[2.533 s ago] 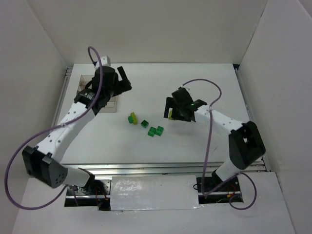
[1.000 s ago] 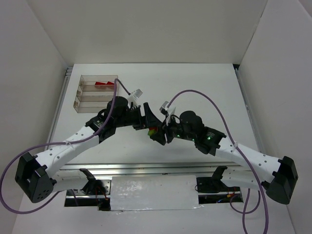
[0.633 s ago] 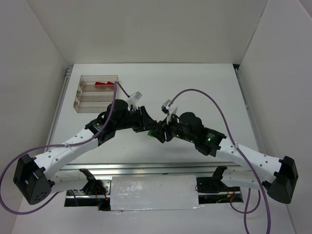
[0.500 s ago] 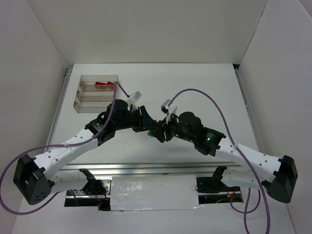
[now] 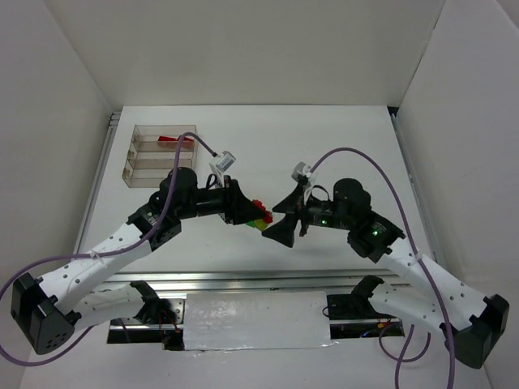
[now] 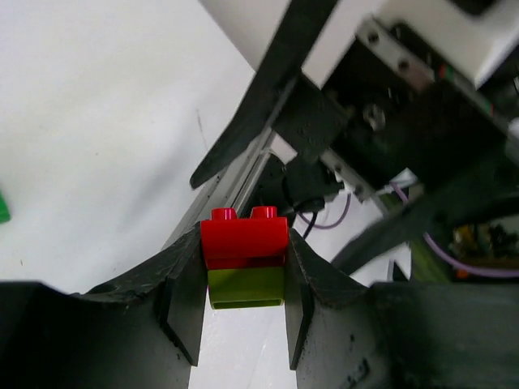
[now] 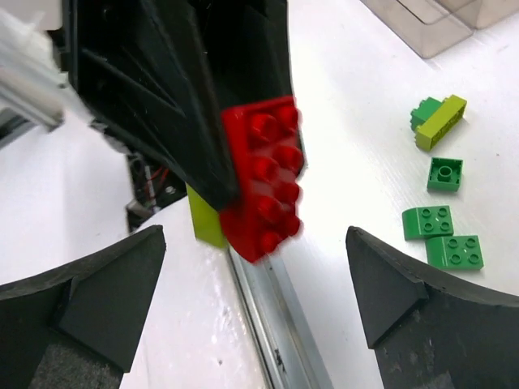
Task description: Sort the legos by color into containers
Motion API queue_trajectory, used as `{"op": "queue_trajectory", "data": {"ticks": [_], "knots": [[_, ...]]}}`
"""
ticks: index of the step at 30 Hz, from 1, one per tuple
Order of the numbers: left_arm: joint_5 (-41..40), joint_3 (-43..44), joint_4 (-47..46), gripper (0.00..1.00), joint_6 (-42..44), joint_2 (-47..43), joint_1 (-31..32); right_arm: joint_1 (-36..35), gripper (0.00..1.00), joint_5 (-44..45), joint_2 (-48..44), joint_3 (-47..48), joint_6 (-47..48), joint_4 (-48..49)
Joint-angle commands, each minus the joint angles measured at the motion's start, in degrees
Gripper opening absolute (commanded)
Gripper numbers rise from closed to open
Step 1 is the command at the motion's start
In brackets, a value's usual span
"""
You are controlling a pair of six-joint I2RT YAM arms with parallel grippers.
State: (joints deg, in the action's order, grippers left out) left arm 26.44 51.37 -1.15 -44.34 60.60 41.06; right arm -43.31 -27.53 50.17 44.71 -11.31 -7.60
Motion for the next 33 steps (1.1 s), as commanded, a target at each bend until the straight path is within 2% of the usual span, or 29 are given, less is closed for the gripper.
{"op": "queue_trajectory", "data": {"ticks": [1, 2, 7, 9, 17, 20, 22, 23, 24, 25, 27, 29, 30, 31, 32, 33], "knots": [[8.5, -1.9, -7.1, 0.0, 6.5, -1.5, 0.2, 5.4, 0.99, -20.1, -4.2, -1.4, -1.7, -0.1], [10.8, -2.3, -9.9, 0.0, 7.4, -1.5, 0.2, 6.3, 0.98, -24.5, -4.7, -1.7, -2.5, 0.6], [20.7, -5.5, -19.5, 0.0, 5.5, -1.5, 0.2, 7.4, 0.9, -27.3, -5.6, -1.6, -5.4, 3.8], [21.6, -6.0, -22.1, 0.0, 4.4, -1.8, 0.2, 7.4, 0.81, -27.5, -4.7, -1.3, -6.1, 4.4], [23.6, -7.5, -26.5, 0.0, 1.5, -1.7, 0.2, 7.4, 0.67, -27.4, -3.1, -1.6, -8.6, 9.1], [23.9, -7.9, -28.2, 0.0, 0.7, -1.4, 0.2, 7.4, 0.59, -27.1, -2.8, -1.8, -8.8, 10.3], [24.4, -8.1, -29.4, 0.0, 0.1, -0.8, 0.3, 7.4, 0.4, -27.1, -3.0, -2.3, -9.3, 12.0], [24.5, -8.0, -29.4, 0.0, -0.1, -0.6, 0.3, 7.5, 0.27, -27.2, -3.1, -2.5, -9.8, 12.9], [24.4, -7.8, -29.3, 0.0, 0.0, -0.1, 0.3, 7.4, 0.08, -27.1, -3.1, -2.7, -10.5, 14.0], [24.3, -7.7, -28.7, 0.0, 0.3, 0.1, 0.3, 7.4, 0.0, -27.2, -3.1, -2.8, -10.7, 14.4], [23.2, -7.1, -27.4, 0.03, 0.7, 0.5, 0.3, 7.4, 0.0, -27.3, -3.1, -3.0, -11.1, 15.3], [21.6, -6.1, -25.3, 0.28, 1.7, 0.5, 0.3, 7.4, 0.0, -26.9, -3.2, -4.0, -11.2, 16.1], [20.6, -5.7, -24.2, 0.5, 2.6, 0.5, 0.3, 7.4, 0.0, -26.6, -3.2, -4.5, -11.1, 16.2], [19.5, -5.2, -22.9, 0.95, 3.1, 0.3, 0.3, 7.4, 0.0, -26.1, -3.6, -4.7, -11.0, 16.3], [18.6, -4.2, -20.5, 1.0, 3.6, 0.2, 0.3, 7.4, 0.0, -24.3, -3.8, -5.1, -11.0, 16.5], [17.2, -3.7, -19.2, 1.0, 4.9, 0.0, 0.3, 7.3, 0.0, -23.1, -4.1, -5.7, -10.9, 16.5]]}}
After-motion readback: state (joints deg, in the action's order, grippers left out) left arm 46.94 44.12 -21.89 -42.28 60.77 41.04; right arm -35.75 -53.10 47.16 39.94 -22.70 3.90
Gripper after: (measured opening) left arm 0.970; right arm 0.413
